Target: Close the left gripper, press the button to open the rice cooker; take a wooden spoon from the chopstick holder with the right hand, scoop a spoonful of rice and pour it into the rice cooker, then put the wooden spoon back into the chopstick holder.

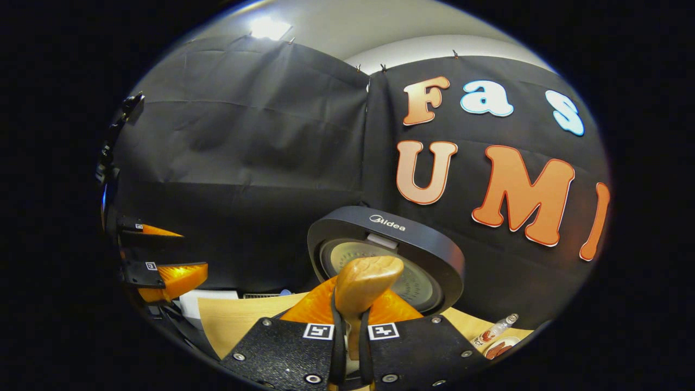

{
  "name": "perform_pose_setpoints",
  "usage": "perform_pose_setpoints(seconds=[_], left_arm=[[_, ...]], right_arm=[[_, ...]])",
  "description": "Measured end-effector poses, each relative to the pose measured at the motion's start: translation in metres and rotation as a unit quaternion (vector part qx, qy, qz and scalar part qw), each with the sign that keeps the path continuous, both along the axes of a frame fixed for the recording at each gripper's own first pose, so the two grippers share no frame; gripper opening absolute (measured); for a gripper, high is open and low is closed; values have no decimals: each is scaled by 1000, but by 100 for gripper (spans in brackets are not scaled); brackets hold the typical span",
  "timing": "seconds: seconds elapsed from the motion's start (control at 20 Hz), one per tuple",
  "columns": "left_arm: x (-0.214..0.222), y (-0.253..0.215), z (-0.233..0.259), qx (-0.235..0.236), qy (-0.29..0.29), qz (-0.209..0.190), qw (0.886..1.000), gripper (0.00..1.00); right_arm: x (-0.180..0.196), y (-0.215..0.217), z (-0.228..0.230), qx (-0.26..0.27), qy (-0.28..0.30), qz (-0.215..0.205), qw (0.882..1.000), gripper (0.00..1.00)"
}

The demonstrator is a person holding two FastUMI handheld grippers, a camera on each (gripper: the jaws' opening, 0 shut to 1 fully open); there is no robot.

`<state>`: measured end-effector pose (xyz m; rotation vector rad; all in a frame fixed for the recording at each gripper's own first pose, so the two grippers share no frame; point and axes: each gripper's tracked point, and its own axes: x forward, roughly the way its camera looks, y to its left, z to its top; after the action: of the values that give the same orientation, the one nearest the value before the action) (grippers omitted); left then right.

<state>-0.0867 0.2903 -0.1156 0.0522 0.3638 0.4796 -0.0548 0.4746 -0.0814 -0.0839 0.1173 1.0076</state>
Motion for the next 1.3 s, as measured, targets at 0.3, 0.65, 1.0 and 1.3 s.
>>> perform_pose_setpoints(seconds=[0.3, 0.65, 1.0, 1.3], left_arm=[[1, -13, 8, -10, -5, -2, 1000, 100], [20, -59, 15, -20, -9, -33, 999, 100], [42, -110, 25, -19, -12, -70, 997, 96], [49, -146, 22, -30, -2, -85, 996, 96]], right_arm=[[47, -49, 5, 120, 197, -59, 971, 9], [72, -167, -23, 190, 296, -149, 924, 9], [75, -304, -70, 184, 310, -264, 894, 9], [69, -413, -115, 168, 320, -356, 862, 9]])
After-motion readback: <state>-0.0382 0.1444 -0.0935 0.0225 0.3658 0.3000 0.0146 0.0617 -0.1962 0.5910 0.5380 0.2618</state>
